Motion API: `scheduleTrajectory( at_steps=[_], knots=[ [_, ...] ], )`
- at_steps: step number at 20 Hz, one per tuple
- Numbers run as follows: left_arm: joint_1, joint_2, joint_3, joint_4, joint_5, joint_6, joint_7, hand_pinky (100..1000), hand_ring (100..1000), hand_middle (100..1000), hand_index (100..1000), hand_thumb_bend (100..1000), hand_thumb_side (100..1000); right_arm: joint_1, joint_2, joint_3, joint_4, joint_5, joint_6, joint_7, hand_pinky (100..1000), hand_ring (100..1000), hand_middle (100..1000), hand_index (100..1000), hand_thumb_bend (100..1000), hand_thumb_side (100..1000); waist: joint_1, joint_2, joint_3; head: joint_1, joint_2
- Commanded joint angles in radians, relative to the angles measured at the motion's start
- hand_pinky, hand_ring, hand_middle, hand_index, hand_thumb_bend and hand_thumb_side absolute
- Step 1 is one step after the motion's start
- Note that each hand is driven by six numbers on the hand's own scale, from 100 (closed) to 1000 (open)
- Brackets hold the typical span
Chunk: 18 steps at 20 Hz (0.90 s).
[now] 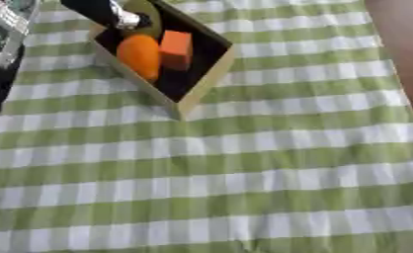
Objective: Pick up objects on the table and place them in the box.
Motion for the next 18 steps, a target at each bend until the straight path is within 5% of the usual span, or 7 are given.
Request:
scheduleTrajectory(
  at_steps=[1, 2, 3, 10, 18],
  knots=[
    [-0.012, 0.035, 0.031, -0.05, 0.02, 0.019, 0.019, 817, 794, 747, 883, 490, 617, -0.003, -0.016, -0.01, -0.015, -0.004, 0.0, 0.0, 946, 928, 755, 899, 100, 493, -0.003, -0.041, 0.001, -0.003, 0.004],
    [-0.01, 0.038, 0.045, -0.079, 0.031, 0.03, 0.041, 819, 793, 750, 883, 421, 680, -0.003, -0.016, -0.011, -0.015, -0.004, -0.002, -0.001, 946, 928, 755, 899, 100, 504, -0.003, -0.042, 0.002, -0.004, 0.006],
    [-0.005, 0.043, 0.054, -0.111, 0.047, 0.042, 0.063, 823, 792, 747, 885, 429, 619, -0.003, -0.017, -0.012, -0.015, -0.004, -0.004, -0.002, 946, 928, 755, 898, 100, 495, -0.004, -0.042, 0.002, -0.005, 0.007],
    [0.069, 0.116, 0.128, -0.383, 0.328, 0.125, 0.287, 805, 772, 733, 874, 247, 575, -0.002, -0.019, -0.02, -0.015, 0.001, -0.017, -0.015, 945, 928, 756, 897, 100, 499, -0.009, -0.045, 0.015, -0.01, 0.012],
    [0.268, 0.175, 0.211, -0.654, 0.637, 0.21, 0.574, 788, 756, 724, 881, 245, 584, -0.008, -0.018, -0.021, -0.015, 0.022, -0.052, -0.038, 942, 925, 757, 892, 100, 508, -0.024, -0.039, 0.028, -0.013, 0.005]
  ],
)
